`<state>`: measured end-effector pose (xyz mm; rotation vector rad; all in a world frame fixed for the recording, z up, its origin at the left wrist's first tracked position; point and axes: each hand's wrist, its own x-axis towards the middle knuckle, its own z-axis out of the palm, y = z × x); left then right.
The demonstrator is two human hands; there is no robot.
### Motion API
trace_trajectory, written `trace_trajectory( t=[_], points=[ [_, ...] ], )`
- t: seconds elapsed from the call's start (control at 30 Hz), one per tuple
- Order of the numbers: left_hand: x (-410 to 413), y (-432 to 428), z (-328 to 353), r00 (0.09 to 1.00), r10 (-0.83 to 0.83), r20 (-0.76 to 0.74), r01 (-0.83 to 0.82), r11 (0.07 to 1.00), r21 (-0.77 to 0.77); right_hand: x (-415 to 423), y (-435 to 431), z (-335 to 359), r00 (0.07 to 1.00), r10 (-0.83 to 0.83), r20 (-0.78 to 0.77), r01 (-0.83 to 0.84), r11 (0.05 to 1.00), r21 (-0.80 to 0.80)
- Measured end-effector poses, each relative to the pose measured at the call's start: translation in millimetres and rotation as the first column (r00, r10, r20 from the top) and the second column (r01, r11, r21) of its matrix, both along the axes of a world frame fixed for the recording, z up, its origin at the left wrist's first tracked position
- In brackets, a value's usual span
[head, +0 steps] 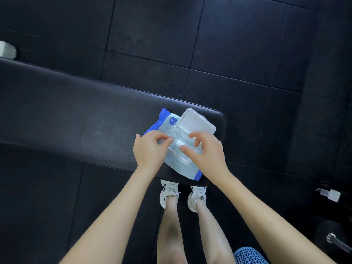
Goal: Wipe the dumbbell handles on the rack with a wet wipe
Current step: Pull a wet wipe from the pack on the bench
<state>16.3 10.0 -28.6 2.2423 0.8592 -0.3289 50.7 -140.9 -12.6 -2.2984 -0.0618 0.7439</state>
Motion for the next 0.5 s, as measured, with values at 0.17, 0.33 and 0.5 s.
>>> trace_trajectory(
  t=[0.17, 0.33, 0.5],
  points=[
    [-1.2, -1.6, 4.5, 1.000, -0.017, -0.002, 0.017, 1.000, 0.001, -0.3, 16.4, -3.1, 0.934, 0.205, 0.293, -0.141, 0.964, -0.226],
    [2.8, 4.5, 7.1, 0.998, -0.028, -0.049, 0.025, 0.999, -0.042, -3.7, 4.2, 27.8, 0.986, -0.009, 0.164, 0.017, 0.999, -0.044],
    [7.0, 8.1, 11.5, 0.993, -0.040, -0.114, 0.028, 0.994, -0.103, -14.2, -21.1, 66.9, 0.988, -0.142, 0.067, 0.133, 0.984, 0.120]
  ],
)
